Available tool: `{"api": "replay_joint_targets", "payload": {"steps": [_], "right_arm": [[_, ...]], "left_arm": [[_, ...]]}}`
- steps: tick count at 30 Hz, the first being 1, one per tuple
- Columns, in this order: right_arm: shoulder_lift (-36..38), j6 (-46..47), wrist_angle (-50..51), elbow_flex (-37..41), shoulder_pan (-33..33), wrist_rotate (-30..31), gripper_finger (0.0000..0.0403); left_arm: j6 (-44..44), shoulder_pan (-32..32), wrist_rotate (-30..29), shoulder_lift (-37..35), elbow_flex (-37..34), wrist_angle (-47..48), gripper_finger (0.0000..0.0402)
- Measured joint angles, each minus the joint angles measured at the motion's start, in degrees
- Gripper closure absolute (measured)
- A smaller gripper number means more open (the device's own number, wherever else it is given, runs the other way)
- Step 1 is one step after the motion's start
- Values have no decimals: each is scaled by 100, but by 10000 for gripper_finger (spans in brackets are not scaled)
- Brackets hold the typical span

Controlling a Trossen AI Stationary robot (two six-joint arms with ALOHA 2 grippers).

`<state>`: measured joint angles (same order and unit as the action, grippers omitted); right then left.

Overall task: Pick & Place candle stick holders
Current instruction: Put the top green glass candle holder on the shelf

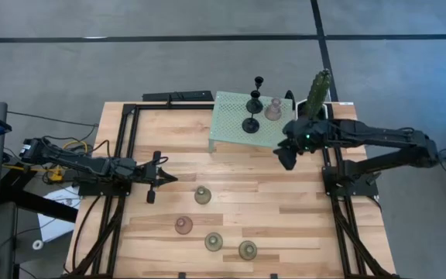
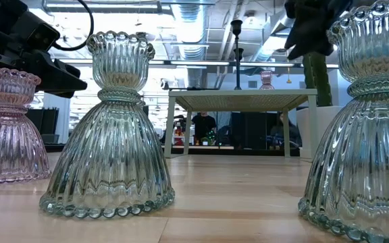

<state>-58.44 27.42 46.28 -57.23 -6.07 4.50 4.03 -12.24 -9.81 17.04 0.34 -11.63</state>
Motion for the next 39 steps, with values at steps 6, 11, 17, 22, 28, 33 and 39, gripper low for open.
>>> {"api": "replay_joint_targets", "payload": {"steps": [6, 11, 17, 22, 28, 33, 39], "right_arm": [[-6, 314, -1, 0, 693, -14, 344], [-6, 311, -265, 0, 1335, 408, 397], [-3, 312, -594, 0, 2116, 1332, 394], [-4, 366, -618, 0, 2725, 2147, 399], [-107, 413, -758, 0, 3424, 3211, 401], [-391, 367, -813, 0, 3888, 3835, 402], [-882, 364, -905, -2, 4310, 4130, 402]], "left_arm": [[0, 1, 0, -1, 0, 0, 395], [-1, -1, 0, -1, 0, 2, 395], [0, 2, -2, 0, 0, 2, 395], [-1, 0, -1, -1, 0, -1, 395], [-2, 0, 0, -1, 0, -1, 395], [-2, 1, 1, -1, 0, -1, 395], [-2, 2, 0, -1, 0, -3, 395]]}}
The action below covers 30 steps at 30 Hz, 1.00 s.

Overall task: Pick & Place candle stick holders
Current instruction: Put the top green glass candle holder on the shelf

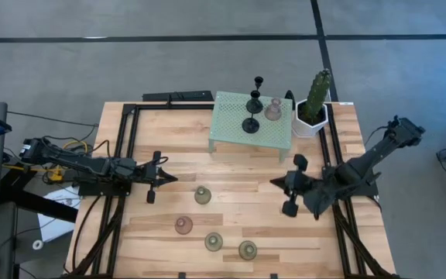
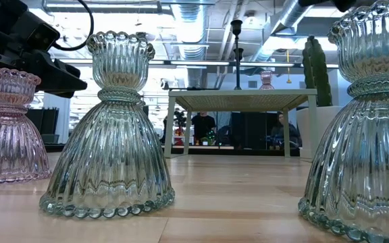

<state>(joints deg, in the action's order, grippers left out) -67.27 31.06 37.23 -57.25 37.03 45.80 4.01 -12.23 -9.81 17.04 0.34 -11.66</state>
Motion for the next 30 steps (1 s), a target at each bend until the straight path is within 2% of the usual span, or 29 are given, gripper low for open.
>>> {"api": "replay_joint_targets", "payload": {"steps": [6, 20, 30], "right_arm": [[-547, -443, -32, 0, 150, 537, 402], [-1119, -616, -908, 85, -65, -248, 403], [-1503, -613, -1707, 133, -167, -251, 403]], "left_arm": [[0, -2, 0, 0, 0, -6, 395], [1, -2, -1, 0, 0, -42, 395], [-31, -2, 105, 27, 0, -129, 395]]}}
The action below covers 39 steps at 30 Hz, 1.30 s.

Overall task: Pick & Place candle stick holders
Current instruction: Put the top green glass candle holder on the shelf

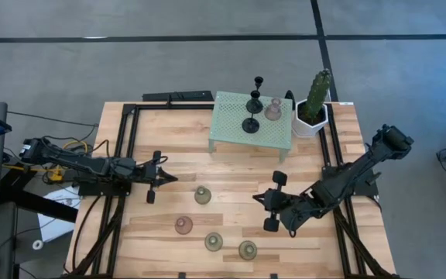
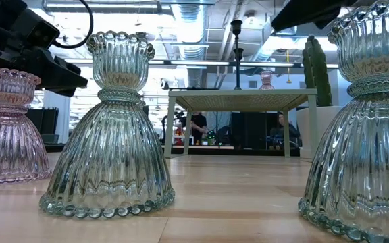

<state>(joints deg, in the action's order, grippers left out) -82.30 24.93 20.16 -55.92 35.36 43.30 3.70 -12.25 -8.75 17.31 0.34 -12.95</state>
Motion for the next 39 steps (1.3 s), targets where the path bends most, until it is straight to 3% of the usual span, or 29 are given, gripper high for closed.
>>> {"api": "replay_joint_targets", "payload": {"steps": [5, 14, 25, 30, 39], "right_arm": [[-148, 4, -320, 0, -157, 8, 403], [-123, 410, -364, 0, -282, 28, 403], [-138, 514, -659, 0, -284, 30, 403], [-138, 514, -767, 0, -352, 32, 403], [-138, 513, -867, 0, -484, 47, 403]], "left_arm": [[-9, -1, 698, 219, 0, -2, 396], [-8, 2, 346, 1134, 0, -476, 381], [-421, 2, 328, 2539, 0, -1599, 265], [-421, 2, 646, 3219, 0, -2564, 214], [-413, 0, 715, 4406, 2, -3920, 178]]}}
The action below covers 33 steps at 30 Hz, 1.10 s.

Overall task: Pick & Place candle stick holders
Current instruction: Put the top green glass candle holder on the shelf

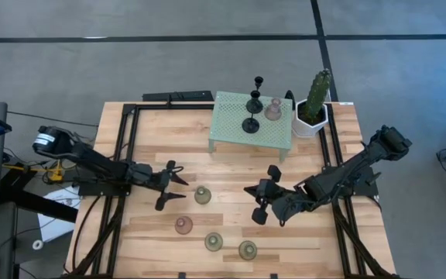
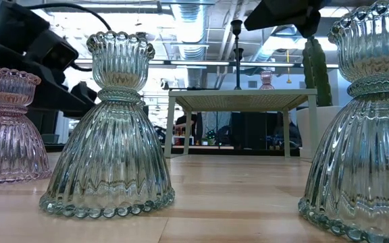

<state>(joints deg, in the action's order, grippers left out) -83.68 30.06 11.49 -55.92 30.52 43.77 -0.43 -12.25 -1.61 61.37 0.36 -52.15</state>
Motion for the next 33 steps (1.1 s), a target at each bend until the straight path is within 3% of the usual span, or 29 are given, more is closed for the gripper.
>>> {"api": "replay_joint_targets", "payload": {"steps": [4, 14, 23, 33], "right_arm": [[0, -2, 0, 0, -24, 0, 403], [-2, -2, -9, 0, 9, -3, 403], [-2, -2, 2, 0, 16, -20, 403], [0, -2, 2, 0, 20, -20, 403]], "left_arm": [[-4, 2, -7, 503, 167, -424, 182], [-2, 53, -370, 1560, 905, -451, 184], [-133, 59, -19, 1983, 1382, -490, 182], [-138, 61, -7, 2212, 1545, -490, 184]]}}
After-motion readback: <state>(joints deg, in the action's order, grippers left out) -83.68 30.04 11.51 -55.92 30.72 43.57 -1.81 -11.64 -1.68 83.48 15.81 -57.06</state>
